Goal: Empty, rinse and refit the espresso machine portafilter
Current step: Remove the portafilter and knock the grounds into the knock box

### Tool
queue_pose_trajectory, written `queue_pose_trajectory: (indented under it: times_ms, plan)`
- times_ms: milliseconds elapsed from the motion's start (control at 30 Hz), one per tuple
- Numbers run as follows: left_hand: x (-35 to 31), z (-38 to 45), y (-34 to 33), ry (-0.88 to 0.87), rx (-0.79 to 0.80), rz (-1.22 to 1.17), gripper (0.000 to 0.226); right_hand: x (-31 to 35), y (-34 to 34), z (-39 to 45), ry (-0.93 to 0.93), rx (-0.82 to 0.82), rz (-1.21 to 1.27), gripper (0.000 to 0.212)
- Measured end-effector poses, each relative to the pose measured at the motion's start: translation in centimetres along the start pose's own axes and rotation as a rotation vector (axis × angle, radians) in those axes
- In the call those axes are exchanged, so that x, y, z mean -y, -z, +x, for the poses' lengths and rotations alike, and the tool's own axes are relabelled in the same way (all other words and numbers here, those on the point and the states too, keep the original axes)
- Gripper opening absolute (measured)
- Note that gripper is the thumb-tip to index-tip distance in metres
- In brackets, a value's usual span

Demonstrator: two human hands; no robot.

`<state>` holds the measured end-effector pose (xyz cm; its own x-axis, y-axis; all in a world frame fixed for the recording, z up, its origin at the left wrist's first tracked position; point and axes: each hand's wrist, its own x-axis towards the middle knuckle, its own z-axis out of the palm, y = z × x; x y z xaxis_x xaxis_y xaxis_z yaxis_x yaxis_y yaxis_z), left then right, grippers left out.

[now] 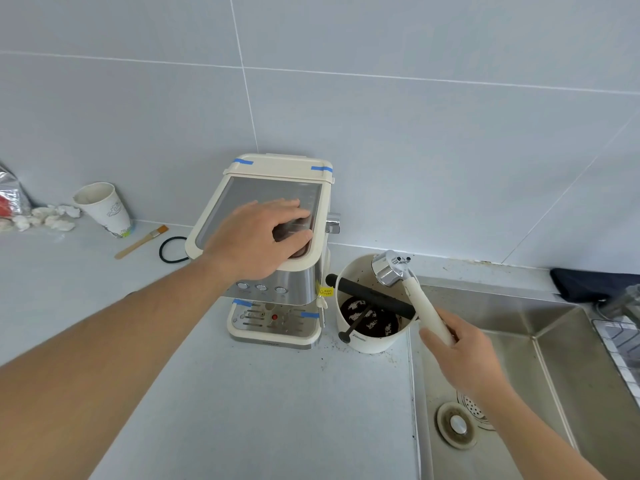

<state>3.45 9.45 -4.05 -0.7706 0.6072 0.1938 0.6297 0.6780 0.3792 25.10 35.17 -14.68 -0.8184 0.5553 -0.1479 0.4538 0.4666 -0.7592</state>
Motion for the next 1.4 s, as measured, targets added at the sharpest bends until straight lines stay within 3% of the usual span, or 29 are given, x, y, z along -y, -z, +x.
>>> queue_pose_trajectory:
  times_ms: [767,967,1167,1400]
  plan:
    - [0.4,0.2,-0.1,-0.023,-0.02,-0.002,0.044,1.1,-0.1,0.8,0.027,-0.073,-0.124,0.046]
    - [0.5,0.2,-0.3,-0.033,-0.023,-0.006,0.045,1.1,-0.8,0.6,-0.028,-0.018,-0.2,0.044]
    - [0.5,0.3,-0.2,-0.035,-0.034,-0.006,0.045,1.2,-0.9,-0.1,0.047,-0.08,-0.17,0.045]
    - [0.5,0.2,-0.3,-0.033,-0.037,-0.02,0.044,1.4,-1.0,0.7,-0.035,0.014,-0.235,0.045]
